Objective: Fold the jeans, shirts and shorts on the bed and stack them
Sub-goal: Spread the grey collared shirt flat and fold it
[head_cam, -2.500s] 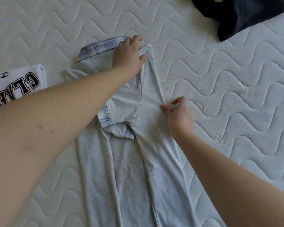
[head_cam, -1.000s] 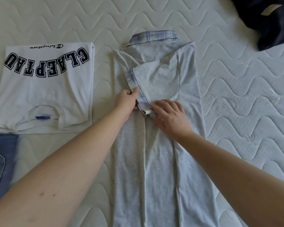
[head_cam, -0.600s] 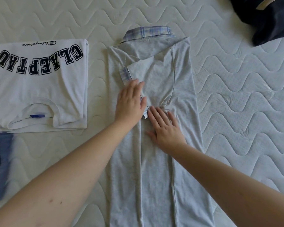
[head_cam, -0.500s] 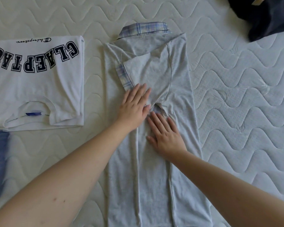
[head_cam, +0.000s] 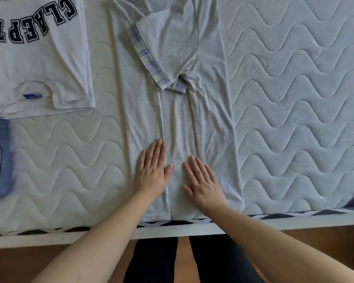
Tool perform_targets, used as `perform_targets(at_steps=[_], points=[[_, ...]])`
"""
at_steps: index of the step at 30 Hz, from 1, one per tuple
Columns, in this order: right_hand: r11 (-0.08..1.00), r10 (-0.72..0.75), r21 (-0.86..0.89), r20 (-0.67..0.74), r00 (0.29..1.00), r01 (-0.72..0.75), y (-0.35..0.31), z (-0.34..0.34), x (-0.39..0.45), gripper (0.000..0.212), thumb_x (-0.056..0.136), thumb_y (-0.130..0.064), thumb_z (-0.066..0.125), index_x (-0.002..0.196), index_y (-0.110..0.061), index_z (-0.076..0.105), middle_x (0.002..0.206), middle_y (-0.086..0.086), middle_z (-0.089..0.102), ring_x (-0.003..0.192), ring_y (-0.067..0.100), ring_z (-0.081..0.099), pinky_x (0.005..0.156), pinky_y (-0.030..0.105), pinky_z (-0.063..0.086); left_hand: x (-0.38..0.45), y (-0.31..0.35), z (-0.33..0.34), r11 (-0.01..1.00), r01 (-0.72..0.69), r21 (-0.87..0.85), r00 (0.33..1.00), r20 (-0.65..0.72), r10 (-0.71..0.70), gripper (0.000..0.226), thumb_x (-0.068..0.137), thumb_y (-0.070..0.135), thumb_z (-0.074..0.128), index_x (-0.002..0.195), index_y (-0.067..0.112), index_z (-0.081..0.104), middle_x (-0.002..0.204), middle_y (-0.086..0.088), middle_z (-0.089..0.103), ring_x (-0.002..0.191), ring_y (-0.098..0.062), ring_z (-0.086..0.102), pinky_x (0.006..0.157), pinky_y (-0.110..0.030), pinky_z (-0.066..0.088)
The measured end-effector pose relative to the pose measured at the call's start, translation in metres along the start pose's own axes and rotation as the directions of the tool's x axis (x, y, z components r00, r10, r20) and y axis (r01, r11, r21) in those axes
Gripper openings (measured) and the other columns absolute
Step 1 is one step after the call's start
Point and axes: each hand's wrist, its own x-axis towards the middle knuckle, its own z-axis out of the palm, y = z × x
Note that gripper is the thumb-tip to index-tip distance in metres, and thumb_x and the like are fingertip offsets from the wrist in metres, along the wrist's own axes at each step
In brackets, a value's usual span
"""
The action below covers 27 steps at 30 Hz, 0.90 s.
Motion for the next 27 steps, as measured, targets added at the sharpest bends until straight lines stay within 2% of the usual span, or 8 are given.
perform_targets(at_steps=[5,9,14,17,20,24,25,27], points=[[0.999,0.033,-0.002,0.098,0.995,-0.033,-0.01,0.021,-0.05,0.067,0.102,-0.051,0.027,0.155,-0.011,0.02,0.163,0.012,0.011,0.151,0.024,0.008,0.121,0.039,0.011,-0.071,0.017,0.016,0.998,0.063,0.005,0.995,0.083,-0.063,0.068,0.103,0.048,0.025,0.154,0.004,0.016,0.162,-0.015,0.017,0.149,-0.024,0.018,0.117,-0.047,0.025],[0.999,-0.02,-0.032,0.156,0.988,0.025,-0.01,0.031,-0.062,0.072,0.099,-0.056,0.026,0.153,-0.009,0.021,0.16,0.016,0.013,0.149,0.03,0.015,0.119,0.041,0.008,-0.089,0.028,0.023,0.998,0.041,0.036,0.986,0.16,-0.047,0.072,0.101,0.053,0.023,0.156,0.007,0.009,0.163,-0.012,0.01,0.151,-0.025,0.011,0.118,-0.051,0.02],[0.997,-0.019,-0.062,0.24,0.97,0.035,-0.004,0.045,-0.058,0.075,0.096,-0.063,0.01,0.147,-0.021,-0.027,0.154,0.004,-0.037,0.144,0.021,-0.032,0.114,0.034,-0.026,-0.084,0.031,0.025,0.997,0.061,0.057,0.981,0.179,-0.07,0.073,0.099,0.052,0.032,0.155,0.008,0.016,0.162,-0.013,0.016,0.15,-0.026,0.013,0.118,-0.052,0.02],[0.997,-0.017,-0.072,0.232,0.973,0.035,-0.004,0.047,-0.059,0.075,0.094,-0.065,0.003,0.143,-0.023,-0.035,0.149,0.001,-0.045,0.139,0.017,-0.04,0.111,0.034,-0.031,-0.085,0.031,0.026,0.997,0.058,0.059,0.983,0.17,-0.068,0.073,0.099,0.052,0.031,0.156,0.009,0.013,0.162,-0.012,0.015,0.15,-0.026,0.012,0.119,-0.052,0.019],[0.997,-0.015,-0.066,0.217,0.976,0.03,-0.003,0.046,-0.059,0.076,0.093,-0.067,0.004,0.145,-0.024,-0.031,0.152,0.002,-0.041,0.141,0.018,-0.037,0.113,0.034,-0.027,-0.084,0.032,0.025,0.996,0.065,0.06,0.981,0.176,-0.075,0.073,0.098,0.053,0.027,0.156,0.011,0.008,0.163,-0.01,0.012,0.151,-0.025,0.008,0.12,-0.051,0.013],[0.995,-0.042,-0.077,0.208,0.977,0.059,-0.005,0.033,-0.059,0.081,0.096,-0.064,0.024,0.151,-0.024,-0.022,0.154,-0.001,-0.036,0.141,0.016,-0.036,0.117,0.034,-0.02,-0.08,0.031,0.015,0.996,0.066,0.062,0.951,0.297,-0.082,0.076,0.096,0.057,0.016,0.151,0.018,-0.019,0.163,-0.004,-0.013,0.148,-0.018,-0.02,0.117,-0.045,-0.013],[0.993,-0.059,-0.095,0.17,0.984,0.076,-0.004,0.027,-0.062,0.078,0.098,-0.059,0.028,0.154,-0.024,-0.012,0.157,-0.001,-0.028,0.144,0.016,-0.03,0.12,0.035,-0.014,-0.077,0.033,0.01,0.996,0.08,0.042,0.941,0.325,-0.09,0.077,0.097,0.057,0.019,0.151,0.019,-0.019,0.163,-0.004,-0.016,0.148,-0.019,-0.021,0.117,-0.045,-0.013],[0.984,-0.07,-0.157,0.101,0.992,0.086,0.004,0.015,-0.074,0.065,0.101,-0.048,0.03,0.156,-0.024,0.003,0.162,-0.002,-0.01,0.149,0.016,-0.014,0.121,0.036,-0.009,-0.075,0.042,-0.005,0.995,0.091,-0.041,0.936,0.346,-0.071,0.073,0.099,0.05,0.031,0.156,0.018,-0.001,0.164,-0.005,-0.009,0.15,-0.022,-0.008,0.119,-0.045,-0.002]])
